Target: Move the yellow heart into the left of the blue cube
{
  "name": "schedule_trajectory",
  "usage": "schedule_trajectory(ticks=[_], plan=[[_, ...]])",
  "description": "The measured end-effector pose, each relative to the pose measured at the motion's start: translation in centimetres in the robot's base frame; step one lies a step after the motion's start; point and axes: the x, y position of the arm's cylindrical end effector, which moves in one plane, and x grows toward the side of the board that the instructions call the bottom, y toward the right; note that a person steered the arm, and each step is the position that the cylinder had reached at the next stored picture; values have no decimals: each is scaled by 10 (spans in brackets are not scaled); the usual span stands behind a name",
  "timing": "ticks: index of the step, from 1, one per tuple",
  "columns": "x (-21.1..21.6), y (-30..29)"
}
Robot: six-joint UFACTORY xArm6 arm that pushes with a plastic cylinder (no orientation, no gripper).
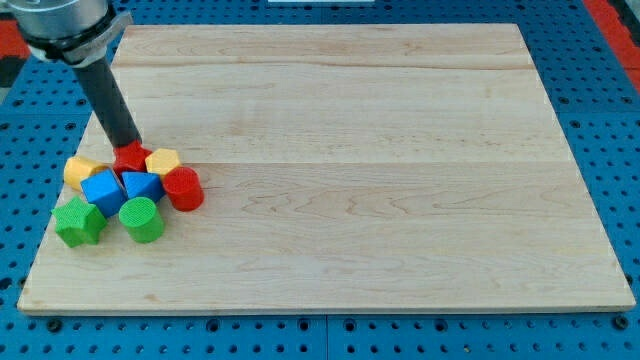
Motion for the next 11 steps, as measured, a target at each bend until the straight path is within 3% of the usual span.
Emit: schedule_trajectory(ticks=[2,4,7,8,11], plan=[[-44,-73],[15,-53],[29,-76],[59,-77],[50,-58]])
